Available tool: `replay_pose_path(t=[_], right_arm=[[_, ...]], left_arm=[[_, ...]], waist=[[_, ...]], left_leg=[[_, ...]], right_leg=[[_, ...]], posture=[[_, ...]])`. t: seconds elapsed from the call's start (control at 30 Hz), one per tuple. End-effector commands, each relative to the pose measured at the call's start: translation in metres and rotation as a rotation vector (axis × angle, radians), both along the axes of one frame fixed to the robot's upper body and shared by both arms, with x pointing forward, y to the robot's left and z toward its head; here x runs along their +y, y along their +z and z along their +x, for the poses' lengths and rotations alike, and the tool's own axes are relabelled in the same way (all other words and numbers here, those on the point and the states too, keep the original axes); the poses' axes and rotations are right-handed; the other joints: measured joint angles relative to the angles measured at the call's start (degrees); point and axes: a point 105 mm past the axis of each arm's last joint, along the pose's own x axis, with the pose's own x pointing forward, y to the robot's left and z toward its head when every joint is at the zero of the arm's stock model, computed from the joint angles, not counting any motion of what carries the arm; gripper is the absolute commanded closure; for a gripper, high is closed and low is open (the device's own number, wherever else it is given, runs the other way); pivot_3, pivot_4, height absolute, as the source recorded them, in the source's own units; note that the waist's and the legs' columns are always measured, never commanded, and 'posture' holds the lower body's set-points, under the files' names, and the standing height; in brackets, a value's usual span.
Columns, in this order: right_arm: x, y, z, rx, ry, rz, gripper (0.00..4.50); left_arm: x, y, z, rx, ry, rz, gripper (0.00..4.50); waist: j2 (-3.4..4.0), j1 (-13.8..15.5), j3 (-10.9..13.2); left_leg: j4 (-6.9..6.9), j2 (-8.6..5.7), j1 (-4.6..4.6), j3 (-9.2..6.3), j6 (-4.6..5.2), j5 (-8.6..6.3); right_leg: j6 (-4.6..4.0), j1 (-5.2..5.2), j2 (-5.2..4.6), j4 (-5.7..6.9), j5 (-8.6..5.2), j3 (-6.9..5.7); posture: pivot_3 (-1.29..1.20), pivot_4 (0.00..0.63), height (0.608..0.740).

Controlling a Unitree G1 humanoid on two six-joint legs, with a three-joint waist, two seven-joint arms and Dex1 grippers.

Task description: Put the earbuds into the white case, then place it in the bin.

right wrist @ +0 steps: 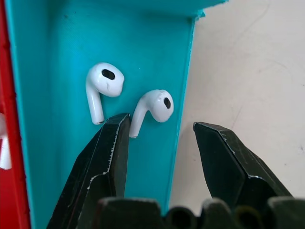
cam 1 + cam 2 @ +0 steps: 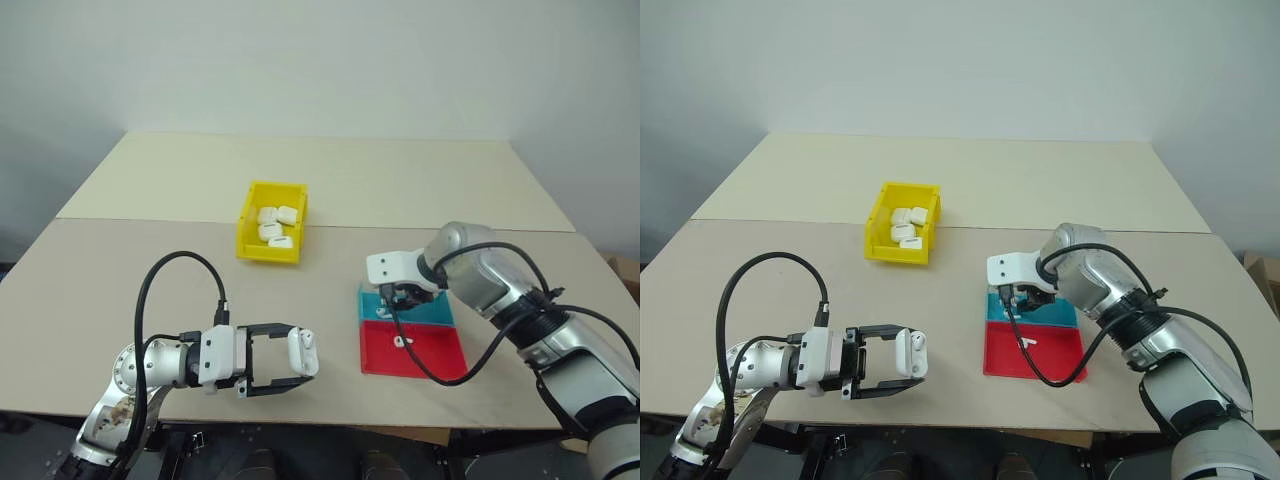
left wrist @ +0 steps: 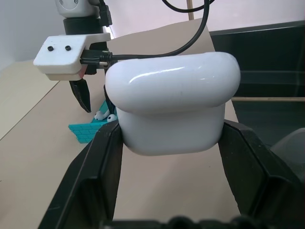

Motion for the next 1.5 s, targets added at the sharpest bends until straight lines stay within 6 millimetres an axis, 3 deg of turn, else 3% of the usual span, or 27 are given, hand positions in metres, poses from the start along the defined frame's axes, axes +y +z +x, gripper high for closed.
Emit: replay_pose_path(t=[0.03, 0.3, 0.6, 0.9, 1.33, 1.4, 1.5], right_arm=[[-0.005, 0.01, 0.004, -0.056, 0.013, -0.004, 1.89], [-0.007, 0.016, 0.006, -0.083, 0.02, -0.013, 1.89], [0.003, 0.02, -0.006, -0.024, 0.088, 0.005, 1.89], [0.009, 0.016, 0.006, 0.009, 0.043, 0.02, 1.89], [0.009, 0.013, 0.008, 0.041, 0.041, 0.006, 1.89], [0.009, 0.012, 0.007, 0.044, 0.046, 0.006, 2.44], [0.009, 0.012, 0.006, 0.043, 0.045, 0.007, 2.44]], left_arm=[[-0.003, 0.008, -0.001, -0.053, -0.02, -0.007, 1.75], [-0.004, 0.009, 0.0, -0.058, -0.014, -0.012, 1.75], [-0.004, 0.01, -0.001, -0.061, -0.015, -0.019, 1.75], [-0.004, 0.009, -0.001, -0.066, -0.004, -0.015, 1.75], [-0.004, 0.009, -0.001, -0.07, 0.005, -0.013, 1.75], [-0.004, 0.008, -0.001, -0.069, 0.003, -0.011, 1.75], [-0.004, 0.008, -0.001, -0.069, 0.001, -0.011, 1.75]], waist=[[0.0, 0.01, 0.0], [0.0, -0.01, 0.0], [0.0, 0.01, 0.0], [0.0, -0.05, 0.0], [0.0, -0.01, 0.0], [0.0, -0.02, 0.0], [0.0, -0.02, 0.0]], left_leg=[[0.0, 0.0, 0.0, 0.0, 0.0, 0.0], [0.0, 0.0, -0.01, 0.0, 0.0, 0.0], [0.01, 0.0, 0.0, 0.0, 0.0, 0.0], [0.05, -0.01, 0.03, 0.0, 0.0, 0.0], [0.05, 0.0, 0.05, 0.0, 0.0, 0.01], [0.05, 0.0, 0.06, 0.0, 0.0, 0.01], [0.05, 0.0, 0.06, 0.0, 0.0, 0.01]], right_leg=[[0.0, 0.0, 0.0, 0.0, 0.0, 0.0], [0.0, 0.0, 0.0, 0.0, 0.0, 0.0], [0.0, 0.0, 0.0, 0.03, 0.0, 0.01], [0.0, -0.01, 0.0, 0.16, 0.0, 0.02], [-0.01, -0.02, 0.01, 0.21, -0.01, 0.02], [-0.01, -0.02, 0.01, 0.22, -0.01, 0.02], [-0.01, -0.02, 0.02, 0.22, -0.01, 0.02]], posture=[[0.0, 0.15, 0.74], [0.0, 0.15, 0.74], [0.0, 0.15, 0.74], [0.0, 0.15, 0.74], [0.0, 0.15, 0.74], [0.0, 0.15, 0.74], [0.0, 0.15, 0.74]])
